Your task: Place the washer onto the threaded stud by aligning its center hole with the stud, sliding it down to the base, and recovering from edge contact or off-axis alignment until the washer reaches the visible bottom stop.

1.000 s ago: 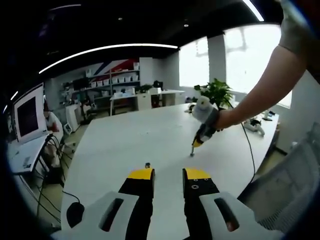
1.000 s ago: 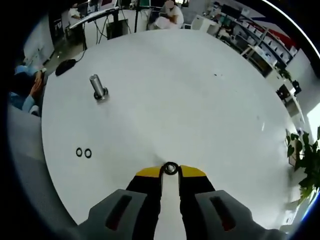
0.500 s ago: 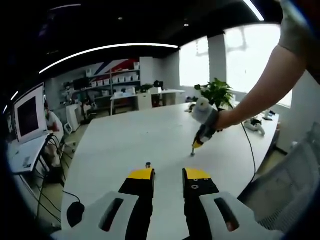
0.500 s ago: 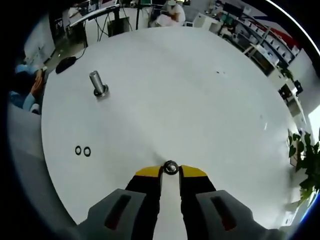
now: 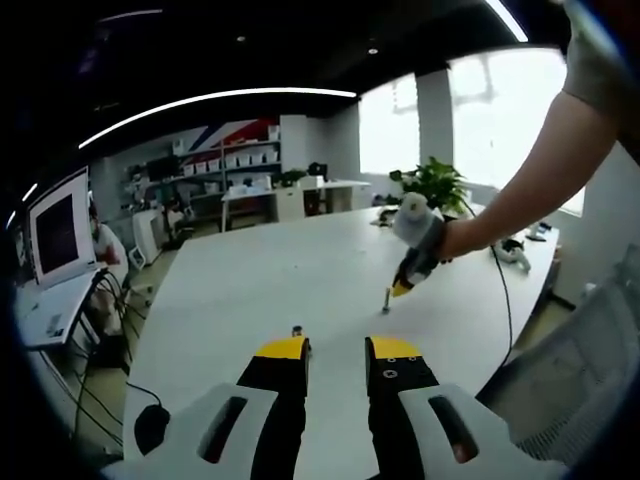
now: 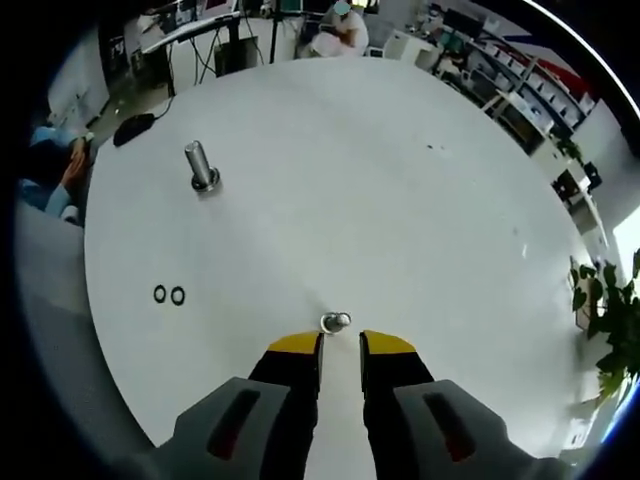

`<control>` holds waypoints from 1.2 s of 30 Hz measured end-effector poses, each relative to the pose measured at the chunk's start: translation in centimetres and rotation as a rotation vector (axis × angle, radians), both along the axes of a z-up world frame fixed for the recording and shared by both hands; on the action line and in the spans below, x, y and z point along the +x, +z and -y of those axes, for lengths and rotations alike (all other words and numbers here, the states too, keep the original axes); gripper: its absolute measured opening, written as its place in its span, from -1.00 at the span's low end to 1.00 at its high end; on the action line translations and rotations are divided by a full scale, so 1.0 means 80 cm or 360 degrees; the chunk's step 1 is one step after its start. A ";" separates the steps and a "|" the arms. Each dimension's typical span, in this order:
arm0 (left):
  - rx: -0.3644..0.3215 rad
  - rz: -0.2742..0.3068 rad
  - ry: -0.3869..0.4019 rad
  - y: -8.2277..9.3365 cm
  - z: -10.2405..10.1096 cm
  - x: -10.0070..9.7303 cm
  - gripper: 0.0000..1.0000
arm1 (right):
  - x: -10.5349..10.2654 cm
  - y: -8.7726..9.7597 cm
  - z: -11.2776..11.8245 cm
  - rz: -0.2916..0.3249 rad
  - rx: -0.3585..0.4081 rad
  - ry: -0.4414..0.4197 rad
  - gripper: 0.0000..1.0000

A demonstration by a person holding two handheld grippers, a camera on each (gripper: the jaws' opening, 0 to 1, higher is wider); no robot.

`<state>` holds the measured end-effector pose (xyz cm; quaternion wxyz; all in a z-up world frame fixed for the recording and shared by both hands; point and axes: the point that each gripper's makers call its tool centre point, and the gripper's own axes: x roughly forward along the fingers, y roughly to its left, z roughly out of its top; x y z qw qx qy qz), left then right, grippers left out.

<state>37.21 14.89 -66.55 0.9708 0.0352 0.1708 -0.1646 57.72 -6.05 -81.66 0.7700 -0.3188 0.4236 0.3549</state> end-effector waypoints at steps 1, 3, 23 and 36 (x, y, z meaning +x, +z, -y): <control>-0.0002 0.0002 0.0001 0.000 0.000 0.000 -0.59 | -0.003 0.000 0.001 -0.0003 -0.0001 -0.0003 -0.67; -0.0001 0.0004 0.0002 0.001 0.000 0.000 -0.59 | -0.008 0.002 0.002 0.0000 0.0002 -0.0007 -0.67; -0.0018 0.0042 -0.0011 0.009 0.002 0.000 -0.59 | -0.054 -0.005 -0.005 -0.0047 0.0010 -0.0005 -0.67; -0.0036 0.0068 -0.0007 0.013 0.001 0.000 -0.59 | -0.073 -0.007 -0.019 -0.0079 0.0069 -0.0050 -0.67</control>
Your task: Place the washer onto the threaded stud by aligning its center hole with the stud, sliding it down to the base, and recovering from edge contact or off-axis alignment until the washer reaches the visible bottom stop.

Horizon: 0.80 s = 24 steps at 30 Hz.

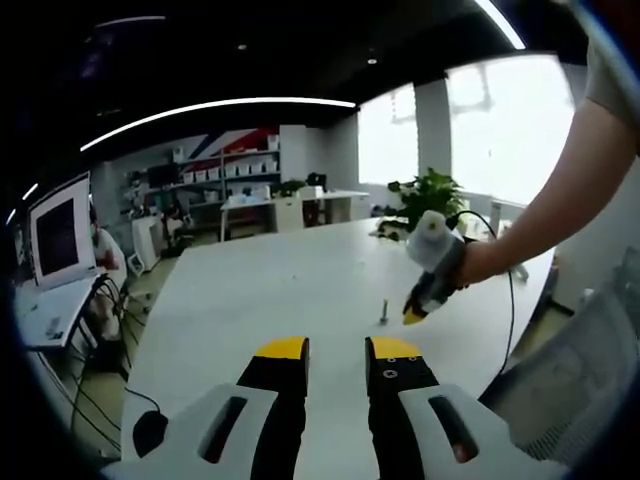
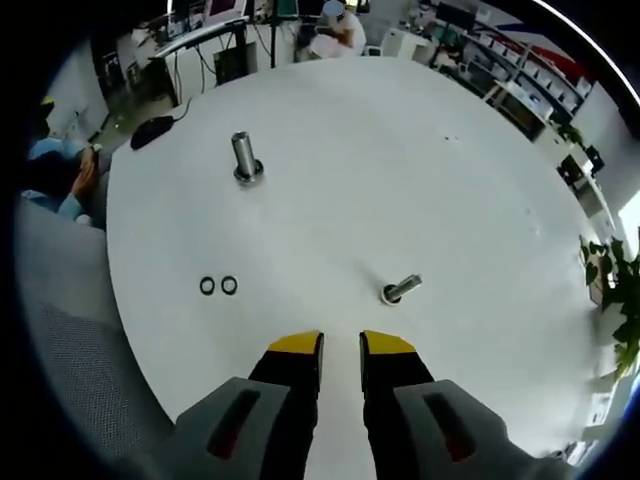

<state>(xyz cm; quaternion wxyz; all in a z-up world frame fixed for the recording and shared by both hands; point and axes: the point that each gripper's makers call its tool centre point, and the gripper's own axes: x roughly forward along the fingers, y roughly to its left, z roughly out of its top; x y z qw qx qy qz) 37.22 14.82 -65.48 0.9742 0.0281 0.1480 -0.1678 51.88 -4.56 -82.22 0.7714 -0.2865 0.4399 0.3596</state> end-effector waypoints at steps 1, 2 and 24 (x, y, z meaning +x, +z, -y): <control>-0.0001 0.0001 0.0001 0.000 0.000 0.000 -0.59 | -0.001 -0.001 -0.002 -0.0002 0.0002 0.0002 -0.67; -0.0001 0.0001 0.0001 0.000 0.000 0.000 -0.59 | -0.003 -0.001 -0.005 -0.0006 0.0007 0.0005 -0.67; 0.0004 0.0002 0.0004 0.000 0.000 0.000 -0.59 | -0.040 -0.026 -0.062 -0.0090 0.0096 0.0060 -0.67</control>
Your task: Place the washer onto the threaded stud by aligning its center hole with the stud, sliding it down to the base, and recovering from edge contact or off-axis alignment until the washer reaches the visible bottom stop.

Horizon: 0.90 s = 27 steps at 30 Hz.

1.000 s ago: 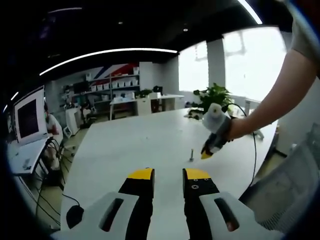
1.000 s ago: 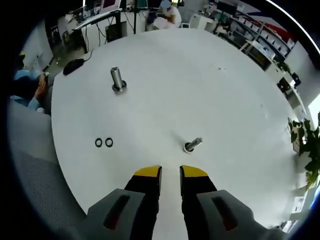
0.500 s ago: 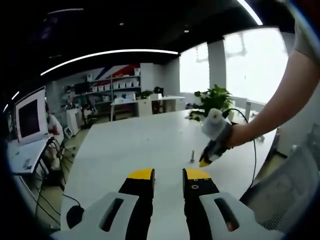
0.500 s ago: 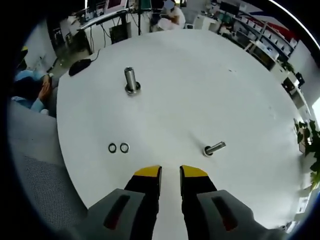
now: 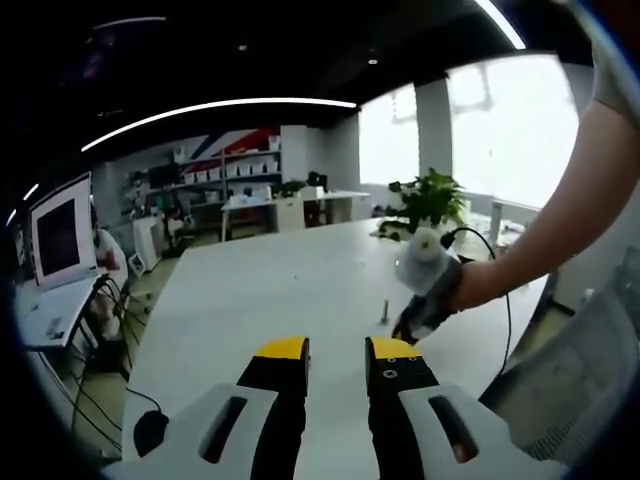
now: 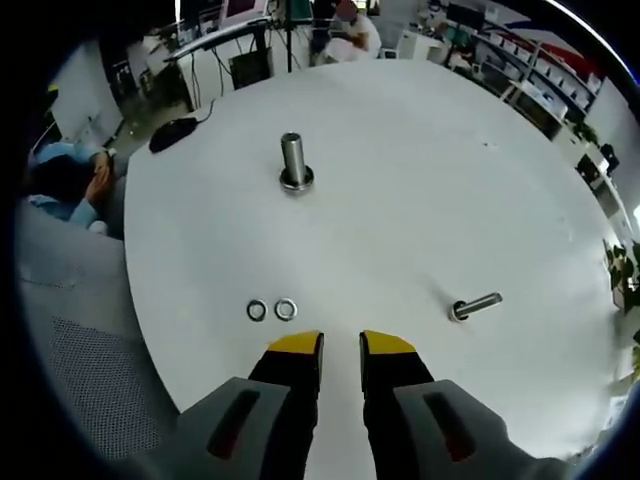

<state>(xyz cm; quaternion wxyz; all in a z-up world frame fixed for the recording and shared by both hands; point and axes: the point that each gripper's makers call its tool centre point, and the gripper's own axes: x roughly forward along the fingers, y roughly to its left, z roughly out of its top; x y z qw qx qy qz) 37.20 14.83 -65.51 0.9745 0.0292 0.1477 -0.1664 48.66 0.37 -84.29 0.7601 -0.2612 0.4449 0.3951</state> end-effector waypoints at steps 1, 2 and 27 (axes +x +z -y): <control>0.0002 -0.0003 -0.0001 -0.001 0.000 0.000 -0.59 | -0.001 -0.001 -0.001 -0.0003 0.0001 0.0002 -0.67; 0.0002 -0.0003 0.0000 -0.001 0.000 0.000 -0.59 | -0.004 -0.003 -0.004 -0.0010 0.0000 0.0008 -0.67; 0.0004 -0.0016 0.0005 -0.003 -0.001 0.000 -0.59 | -0.029 -0.034 -0.035 -0.0096 -0.0013 0.0108 -0.65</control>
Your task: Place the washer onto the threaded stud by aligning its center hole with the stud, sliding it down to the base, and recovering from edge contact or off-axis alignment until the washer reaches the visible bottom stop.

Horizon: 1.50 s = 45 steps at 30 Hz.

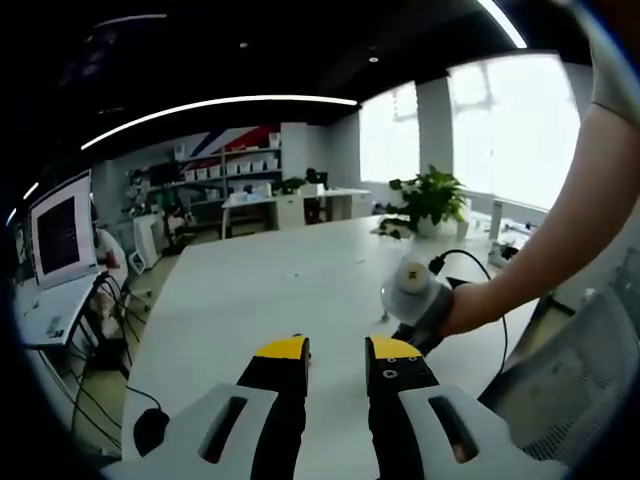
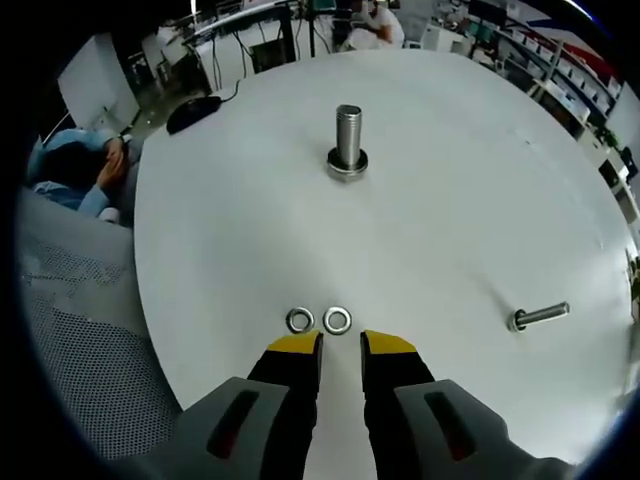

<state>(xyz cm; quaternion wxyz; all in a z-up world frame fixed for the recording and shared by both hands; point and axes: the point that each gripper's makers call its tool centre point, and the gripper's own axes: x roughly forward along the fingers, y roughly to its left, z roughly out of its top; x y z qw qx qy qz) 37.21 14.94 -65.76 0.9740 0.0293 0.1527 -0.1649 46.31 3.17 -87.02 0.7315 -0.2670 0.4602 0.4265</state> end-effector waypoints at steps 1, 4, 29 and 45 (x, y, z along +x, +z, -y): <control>-0.0001 0.0000 0.0000 0.000 0.000 0.000 -0.59 | 0.000 0.000 0.000 0.0002 -0.0003 0.0002 -0.65; 0.0002 -0.0004 0.0001 -0.001 0.000 0.000 -0.59 | 0.000 -0.002 0.000 -0.0004 -0.0004 0.0001 -0.65; 0.0003 -0.0013 0.0016 -0.002 -0.003 0.001 -0.59 | 0.006 -0.008 -0.012 -0.0001 -0.0015 0.0089 -0.64; 0.0008 -0.0016 0.0018 -0.003 -0.003 0.001 -0.59 | 0.005 -0.008 -0.016 -0.0013 -0.0014 0.0082 -0.70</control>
